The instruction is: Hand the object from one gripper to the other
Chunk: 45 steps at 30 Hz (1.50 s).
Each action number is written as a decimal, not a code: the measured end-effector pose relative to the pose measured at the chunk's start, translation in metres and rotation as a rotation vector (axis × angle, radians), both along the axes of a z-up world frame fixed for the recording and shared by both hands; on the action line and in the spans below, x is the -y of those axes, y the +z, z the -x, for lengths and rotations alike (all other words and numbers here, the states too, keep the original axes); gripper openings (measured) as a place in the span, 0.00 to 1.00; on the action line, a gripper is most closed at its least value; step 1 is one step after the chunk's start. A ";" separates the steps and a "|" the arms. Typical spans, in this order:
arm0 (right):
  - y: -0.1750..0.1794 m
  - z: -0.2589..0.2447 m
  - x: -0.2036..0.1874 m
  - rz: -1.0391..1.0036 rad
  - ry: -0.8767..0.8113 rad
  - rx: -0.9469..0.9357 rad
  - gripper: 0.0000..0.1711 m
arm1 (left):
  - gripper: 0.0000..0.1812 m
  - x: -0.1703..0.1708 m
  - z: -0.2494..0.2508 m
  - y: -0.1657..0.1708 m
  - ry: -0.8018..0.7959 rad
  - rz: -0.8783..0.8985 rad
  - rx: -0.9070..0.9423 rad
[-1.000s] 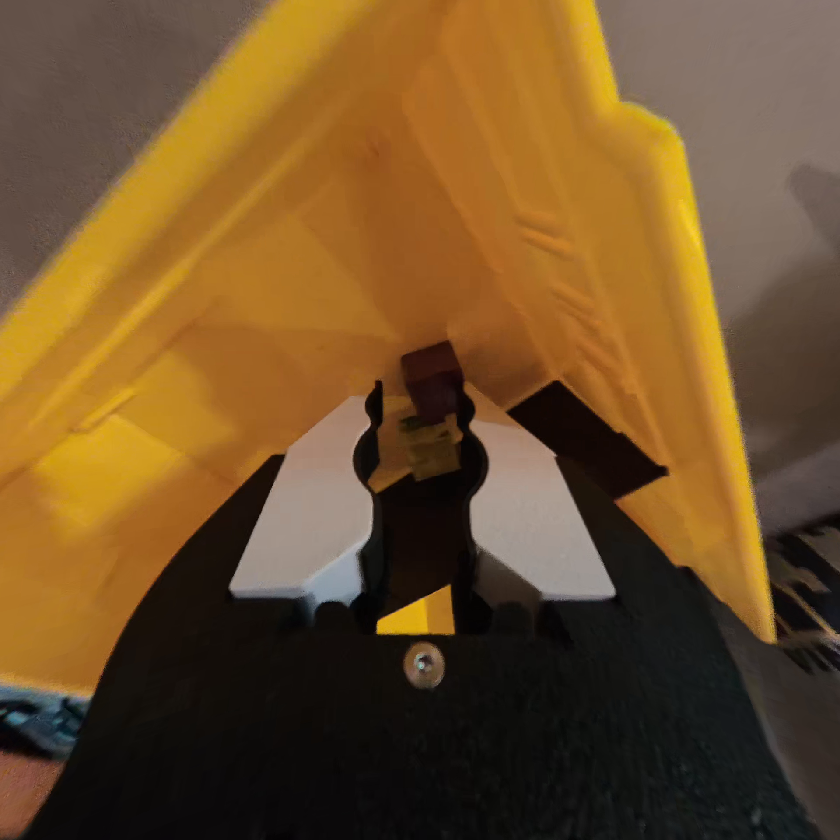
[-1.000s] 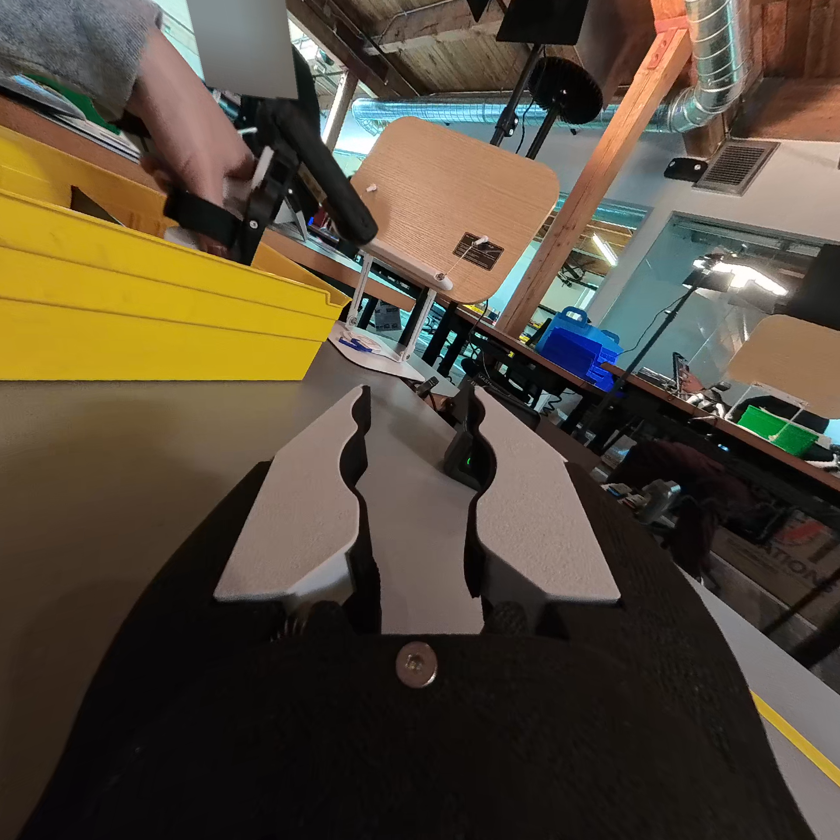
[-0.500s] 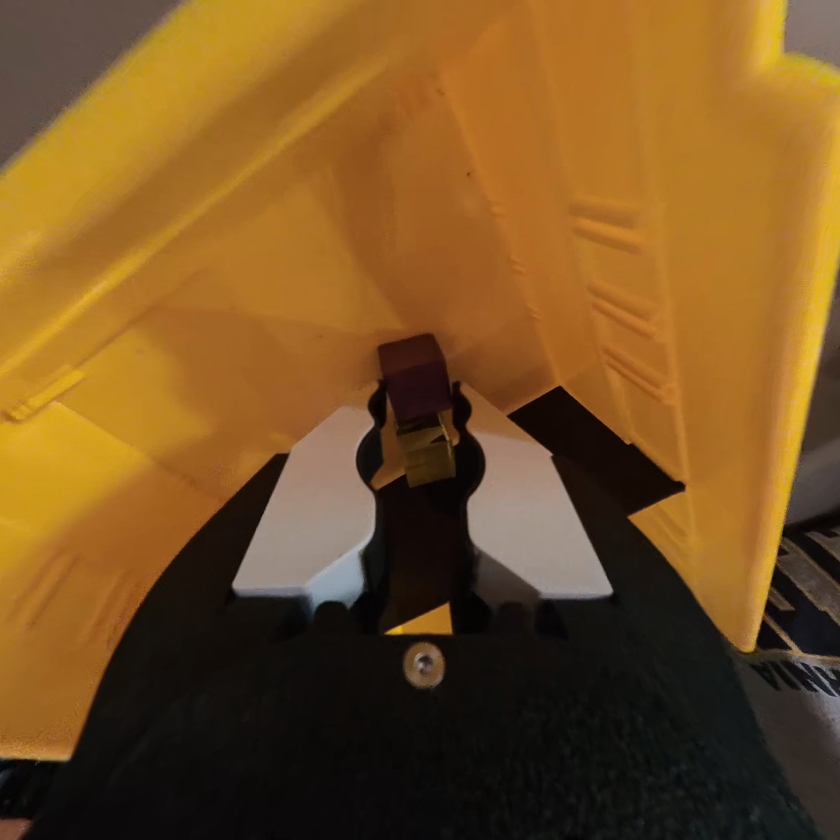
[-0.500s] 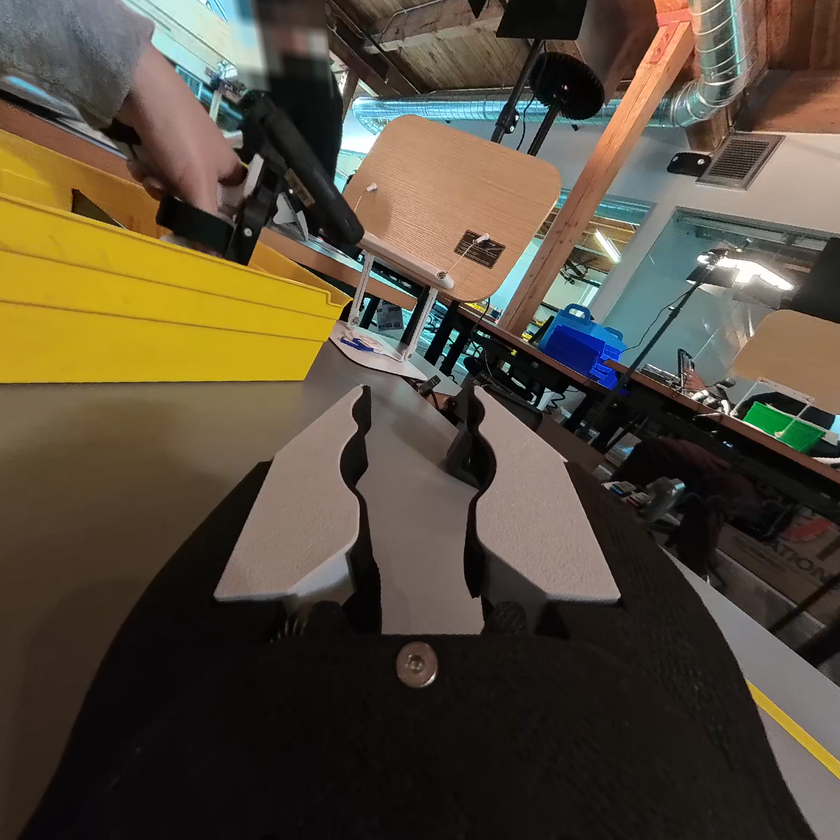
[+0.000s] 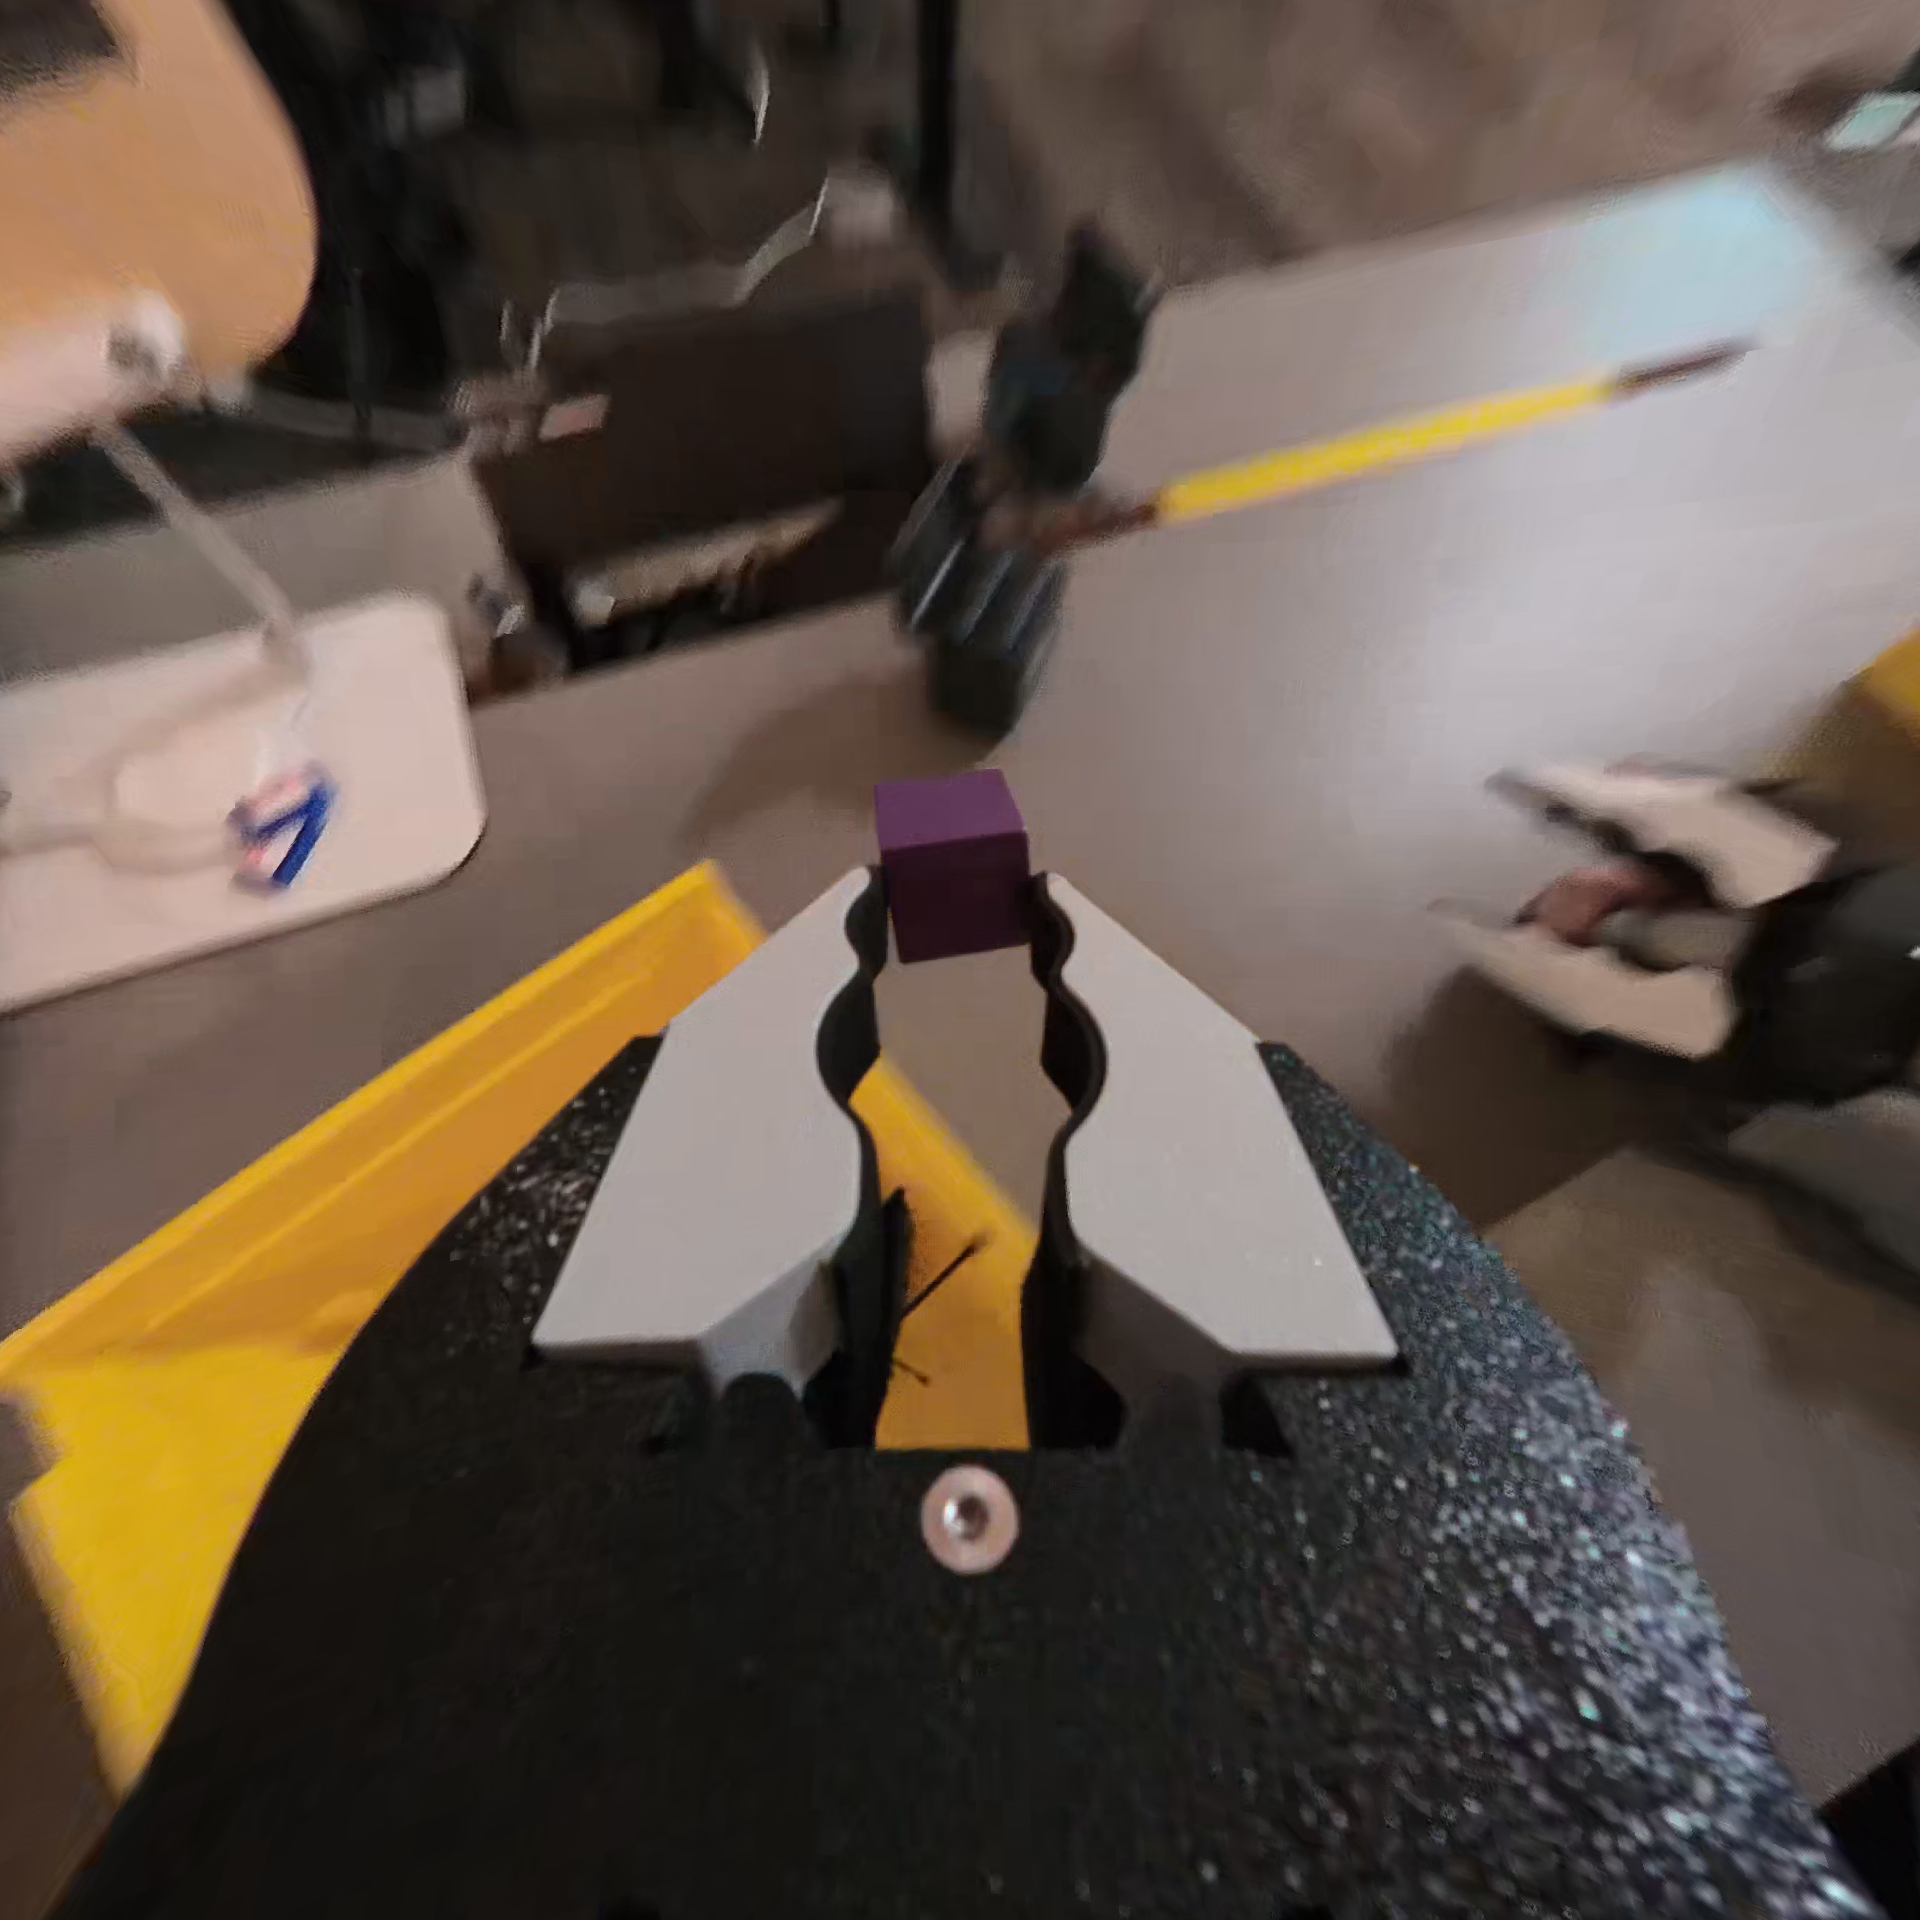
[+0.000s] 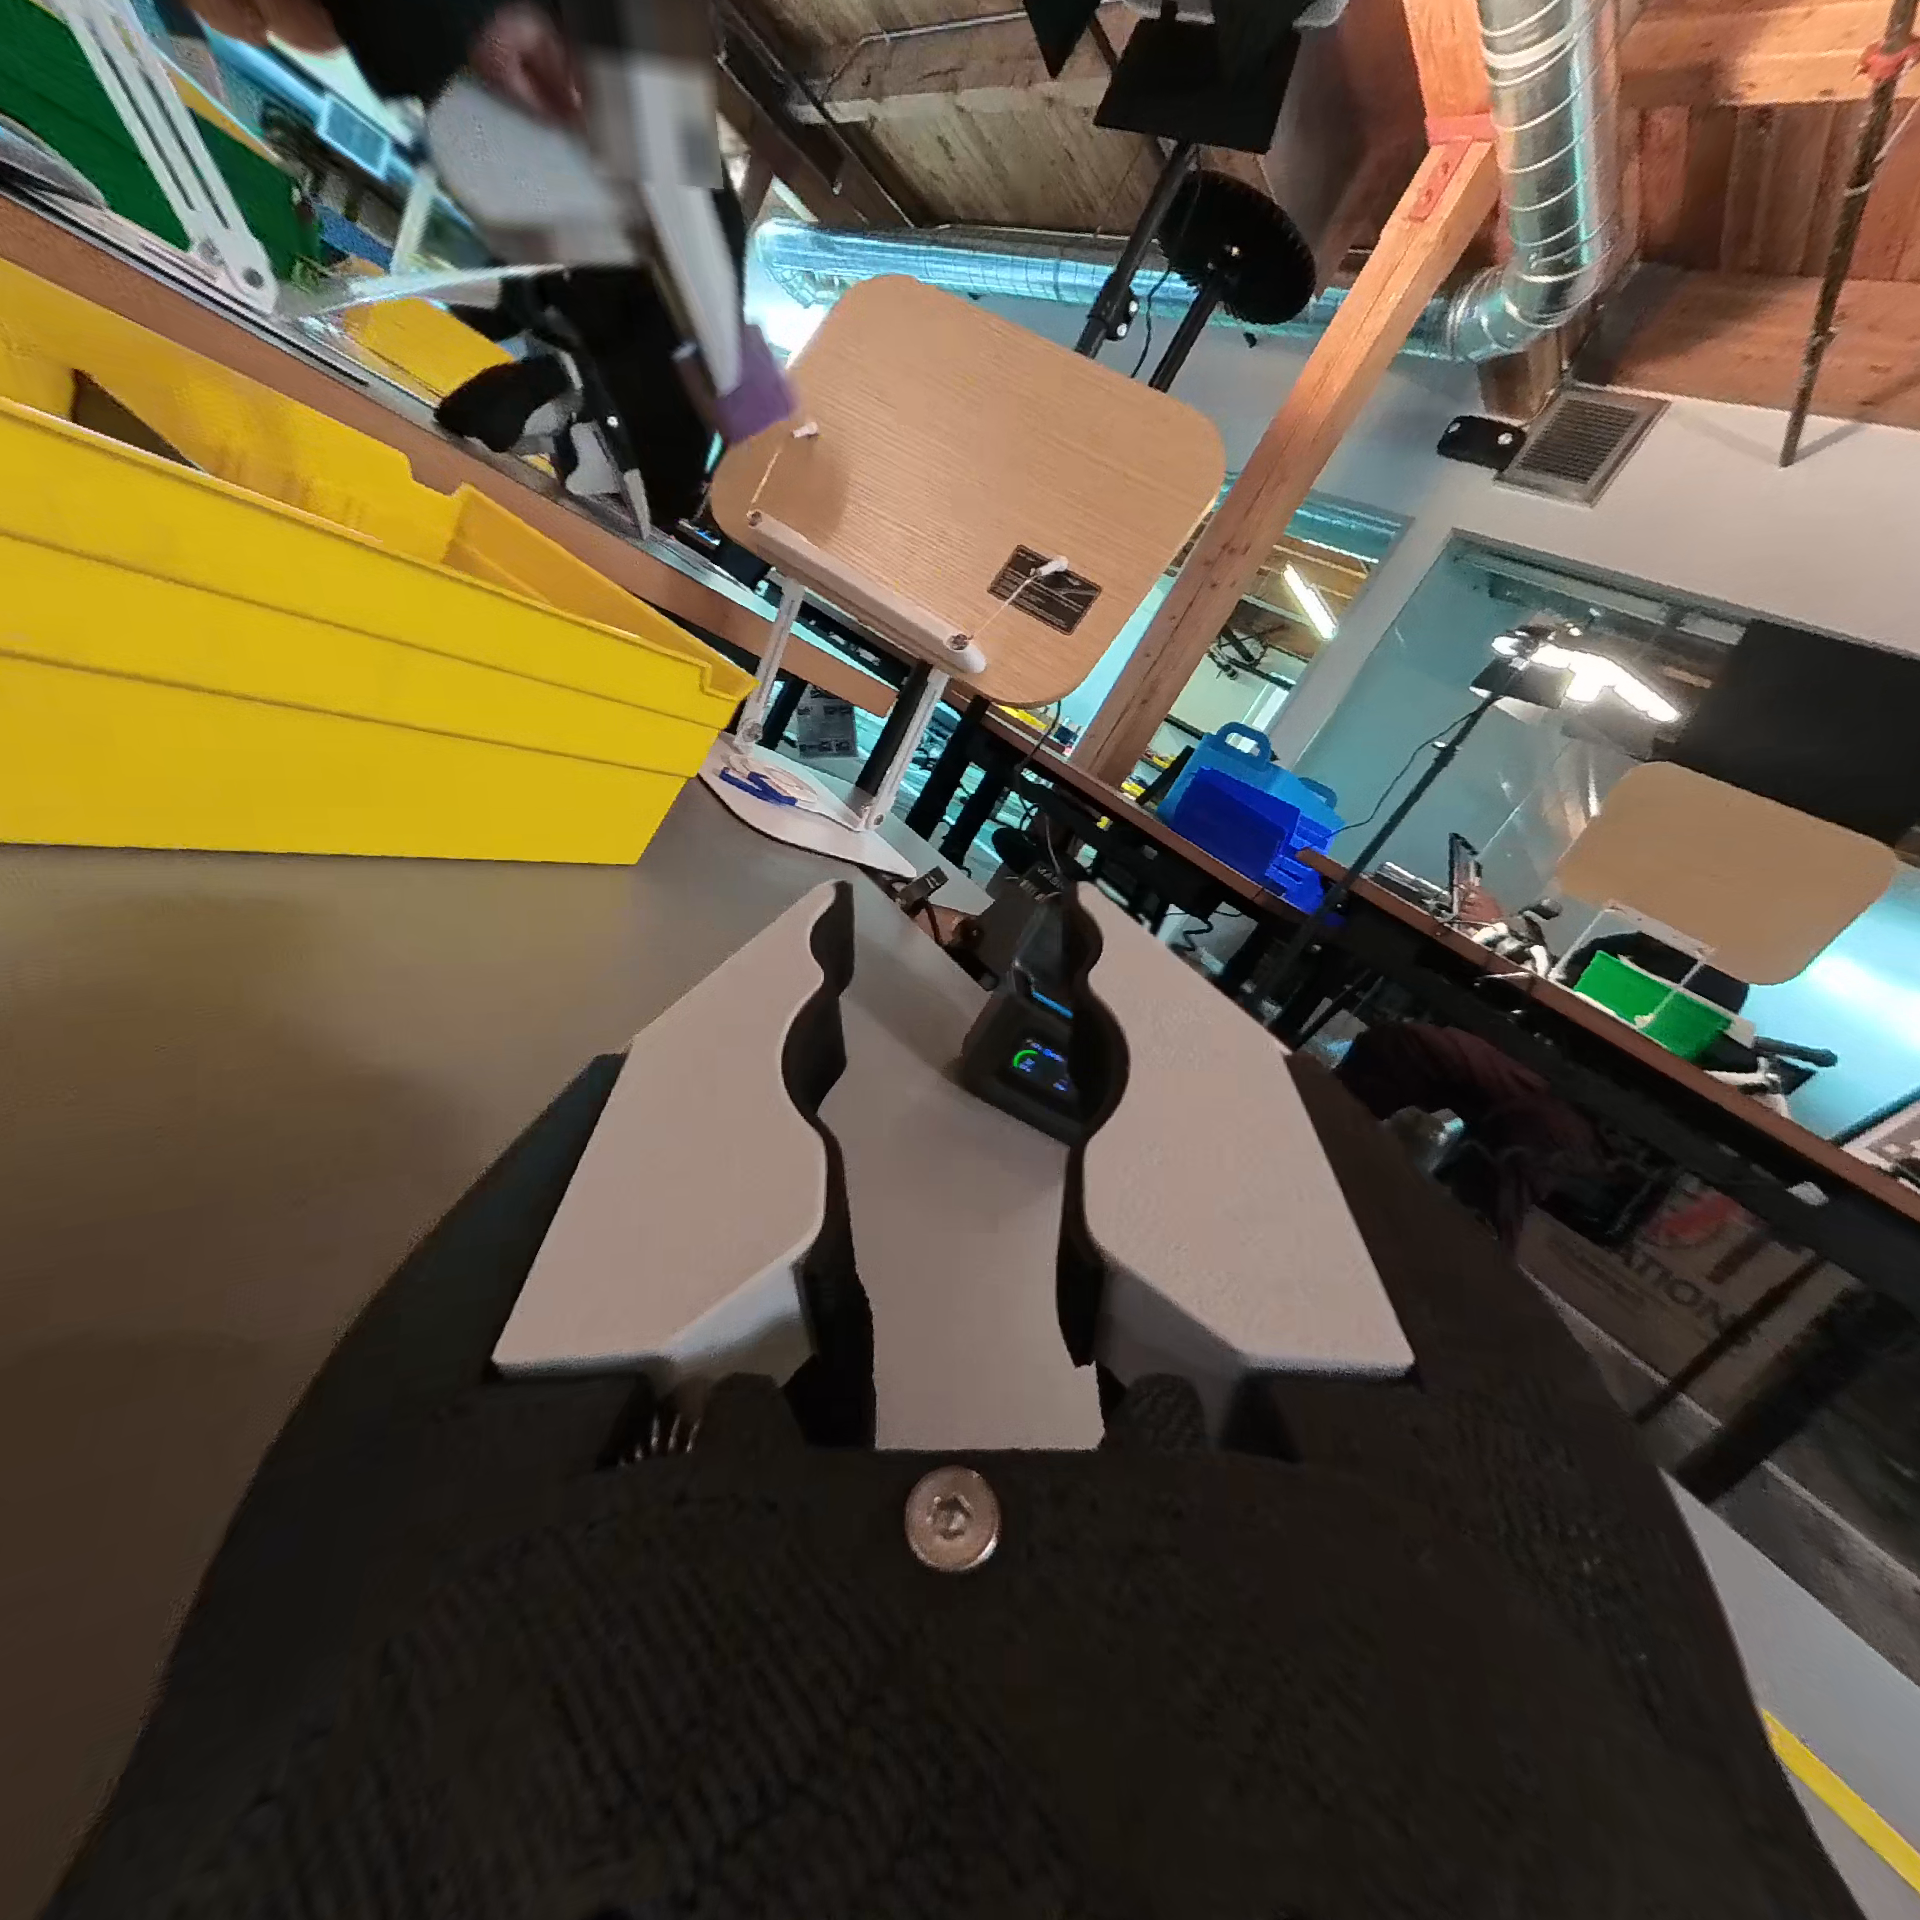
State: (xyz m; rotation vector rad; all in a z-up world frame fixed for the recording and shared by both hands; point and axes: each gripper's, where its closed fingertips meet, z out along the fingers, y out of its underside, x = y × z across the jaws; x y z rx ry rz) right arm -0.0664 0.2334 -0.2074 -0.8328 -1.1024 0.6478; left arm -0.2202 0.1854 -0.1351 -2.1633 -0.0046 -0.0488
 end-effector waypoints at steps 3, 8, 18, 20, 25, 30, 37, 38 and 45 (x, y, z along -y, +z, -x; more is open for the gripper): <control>0.005 -0.011 -0.005 0.004 -0.054 -0.023 0.23 | 0.14 -0.009 -0.065 0.027 -0.073 -0.226 0.039; 0.015 -0.059 -0.012 0.049 -0.125 -0.088 0.23 | 0.14 -0.013 -0.152 0.022 -0.157 -0.535 -0.047; 0.004 -0.151 -0.005 0.215 -0.049 -0.033 0.19 | 0.14 -0.069 -0.231 -0.084 -0.250 -0.624 -0.494; -0.003 -0.147 -0.008 0.314 -0.004 0.031 0.20 | 0.14 -0.079 -0.243 -0.101 -0.325 -0.554 -0.646; -0.032 -0.136 -0.020 0.497 -0.018 0.198 0.27 | 0.14 -0.083 -0.272 -0.122 -0.494 -0.513 -0.845; -0.047 -0.134 -0.022 0.581 -0.015 0.273 0.25 | 0.14 -0.072 -0.295 -0.129 -0.615 -0.525 -0.982; -0.050 -0.140 -0.017 0.570 0.043 0.365 0.15 | 0.17 -0.059 -0.309 -0.131 -0.731 -0.469 -0.593; -0.049 -0.142 -0.017 0.510 0.035 0.376 0.15 | 0.21 -0.054 -0.313 -0.130 -0.771 -0.441 -0.386; -0.002 -0.153 0.030 0.114 0.273 0.206 0.15 | 0.36 -0.021 -0.298 -0.067 -0.931 -0.291 1.118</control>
